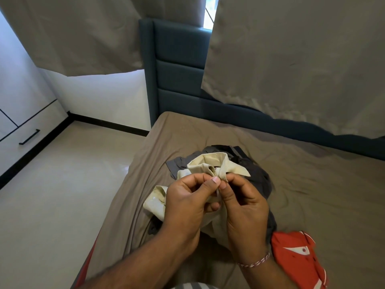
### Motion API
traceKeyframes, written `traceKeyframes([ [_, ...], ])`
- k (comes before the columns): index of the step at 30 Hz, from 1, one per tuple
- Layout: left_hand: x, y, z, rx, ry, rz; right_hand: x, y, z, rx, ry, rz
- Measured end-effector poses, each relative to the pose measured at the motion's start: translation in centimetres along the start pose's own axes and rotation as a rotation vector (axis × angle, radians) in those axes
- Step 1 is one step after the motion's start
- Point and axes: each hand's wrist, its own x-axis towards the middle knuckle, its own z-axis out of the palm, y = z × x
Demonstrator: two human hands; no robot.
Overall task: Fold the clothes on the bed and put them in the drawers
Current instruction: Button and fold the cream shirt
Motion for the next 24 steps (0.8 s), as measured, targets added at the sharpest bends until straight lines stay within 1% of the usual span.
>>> traceKeyframes([
  [9,0.1,0.0,0.6,-0.026,0.035,-0.024,0.1,-0.1,-0.5,-0.135,-0.014,-0.141],
  [12,0.5,0.1,0.5,-0.018,0.025,-0.034,0.2,-0.2,-0.5,-0.177,-0.011,-0.184],
  [18,1.0,0.5,0.1,-0.079,-0.024,-0.047,0.6,-0.3,-0.3,-0.161,-0.002,-0.107],
  [24,1.5,0.3,-0.4,-0.071,-0.012,-0.046,1.2,-0.4,-0.1,-0.174,-0.066,-0.077],
])
